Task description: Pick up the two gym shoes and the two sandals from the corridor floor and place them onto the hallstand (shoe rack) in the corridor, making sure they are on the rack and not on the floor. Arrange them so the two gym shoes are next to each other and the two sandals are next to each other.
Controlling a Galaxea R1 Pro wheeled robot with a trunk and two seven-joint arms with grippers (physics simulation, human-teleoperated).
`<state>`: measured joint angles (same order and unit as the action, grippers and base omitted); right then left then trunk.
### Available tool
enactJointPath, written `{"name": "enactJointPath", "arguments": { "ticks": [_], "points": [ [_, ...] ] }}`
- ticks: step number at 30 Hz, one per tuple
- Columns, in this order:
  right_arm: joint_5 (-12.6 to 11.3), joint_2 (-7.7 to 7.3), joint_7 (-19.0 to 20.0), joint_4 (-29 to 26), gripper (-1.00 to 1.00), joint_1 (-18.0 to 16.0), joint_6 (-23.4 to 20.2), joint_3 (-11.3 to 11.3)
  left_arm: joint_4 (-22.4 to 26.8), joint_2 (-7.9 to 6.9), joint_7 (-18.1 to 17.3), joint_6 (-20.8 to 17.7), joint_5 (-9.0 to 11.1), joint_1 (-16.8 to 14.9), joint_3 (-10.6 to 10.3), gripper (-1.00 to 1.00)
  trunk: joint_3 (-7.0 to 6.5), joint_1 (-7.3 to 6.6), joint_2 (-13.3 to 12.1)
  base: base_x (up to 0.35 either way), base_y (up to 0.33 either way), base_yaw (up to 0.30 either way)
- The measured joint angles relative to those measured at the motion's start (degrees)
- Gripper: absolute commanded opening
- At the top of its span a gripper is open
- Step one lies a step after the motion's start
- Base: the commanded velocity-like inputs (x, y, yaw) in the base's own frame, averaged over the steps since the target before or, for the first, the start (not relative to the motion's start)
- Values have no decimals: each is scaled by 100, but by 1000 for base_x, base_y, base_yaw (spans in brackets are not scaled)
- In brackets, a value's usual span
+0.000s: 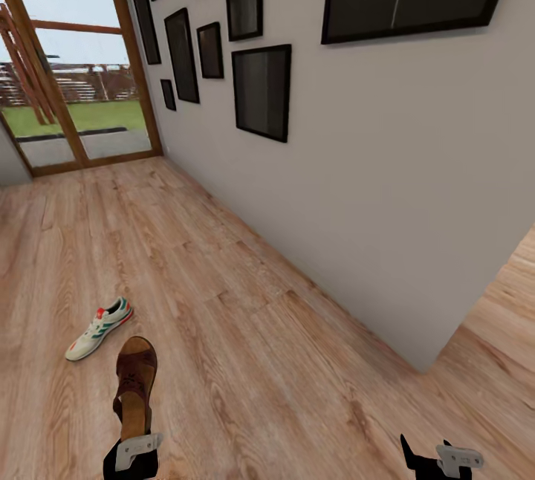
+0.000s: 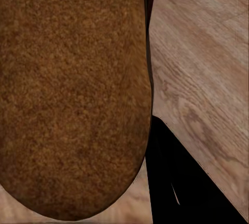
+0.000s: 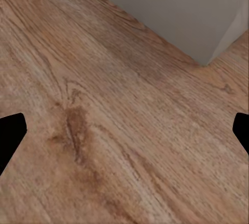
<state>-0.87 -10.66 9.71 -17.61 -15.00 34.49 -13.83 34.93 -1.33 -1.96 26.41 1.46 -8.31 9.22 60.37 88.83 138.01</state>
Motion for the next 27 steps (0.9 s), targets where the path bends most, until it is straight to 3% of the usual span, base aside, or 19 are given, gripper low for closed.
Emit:
{"name": "enactJointPath", "arguments": {
  "ticks": [27],
  "points": [
    [0,0,0,-1,100,0,0,-1,-9,0,-1,-14,0,0,0,-100,-141,0,0,0,0,234]
  ]
}}
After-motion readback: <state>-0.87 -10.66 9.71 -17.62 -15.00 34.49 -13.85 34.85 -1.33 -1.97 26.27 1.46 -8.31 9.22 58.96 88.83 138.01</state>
